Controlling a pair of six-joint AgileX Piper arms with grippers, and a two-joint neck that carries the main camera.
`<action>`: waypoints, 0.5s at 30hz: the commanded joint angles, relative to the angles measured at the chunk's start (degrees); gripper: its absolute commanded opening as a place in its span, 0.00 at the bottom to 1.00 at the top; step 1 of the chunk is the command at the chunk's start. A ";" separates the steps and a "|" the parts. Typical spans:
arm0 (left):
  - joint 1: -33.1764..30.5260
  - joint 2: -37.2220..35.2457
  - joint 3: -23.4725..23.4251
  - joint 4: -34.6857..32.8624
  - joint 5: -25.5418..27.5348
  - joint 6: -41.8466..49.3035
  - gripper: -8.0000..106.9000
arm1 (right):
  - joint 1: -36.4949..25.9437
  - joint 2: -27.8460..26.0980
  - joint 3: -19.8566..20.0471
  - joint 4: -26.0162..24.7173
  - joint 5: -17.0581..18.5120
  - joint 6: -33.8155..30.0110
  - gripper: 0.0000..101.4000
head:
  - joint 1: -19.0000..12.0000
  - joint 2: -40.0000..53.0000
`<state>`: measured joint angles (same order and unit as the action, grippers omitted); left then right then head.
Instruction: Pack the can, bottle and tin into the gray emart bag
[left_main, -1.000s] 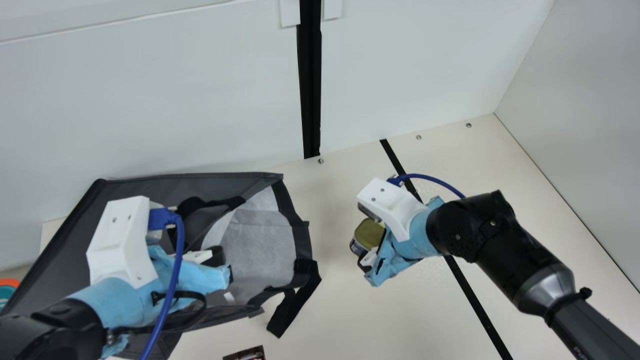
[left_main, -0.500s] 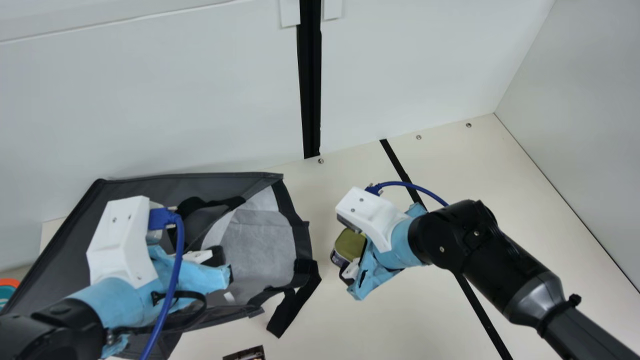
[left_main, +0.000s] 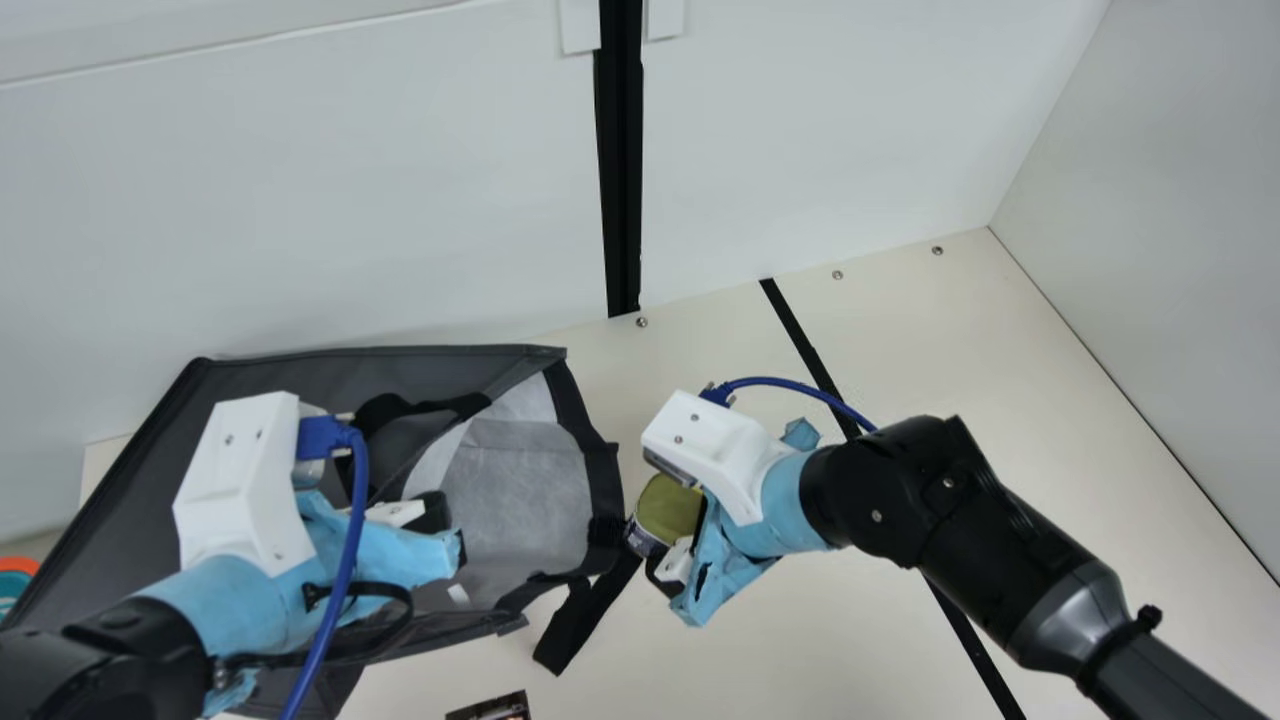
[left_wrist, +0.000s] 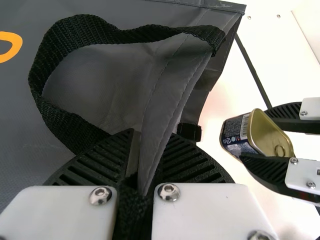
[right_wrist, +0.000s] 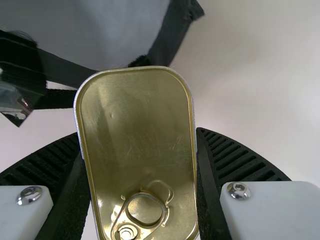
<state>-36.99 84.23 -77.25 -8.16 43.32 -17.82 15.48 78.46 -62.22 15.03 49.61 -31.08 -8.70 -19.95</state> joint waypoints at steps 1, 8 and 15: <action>0.00 0.00 0.00 0.00 0.00 0.00 0.16 | 0.25 -0.07 -0.06 1.06 -0.37 -0.59 0.00 | -1.30 -0.05; 0.00 0.00 0.00 0.00 0.00 0.00 0.16 | 1.17 0.16 0.03 4.68 -1.63 -3.00 0.00 | -1.30 -0.05; 0.00 0.00 0.00 0.00 0.00 0.00 0.16 | 1.70 0.67 0.05 9.07 -3.16 -6.19 0.00 | -1.30 -0.05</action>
<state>-36.99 84.23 -77.25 -8.16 43.32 -17.82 17.14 79.06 -62.16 23.30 46.62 -36.85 -8.70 -19.95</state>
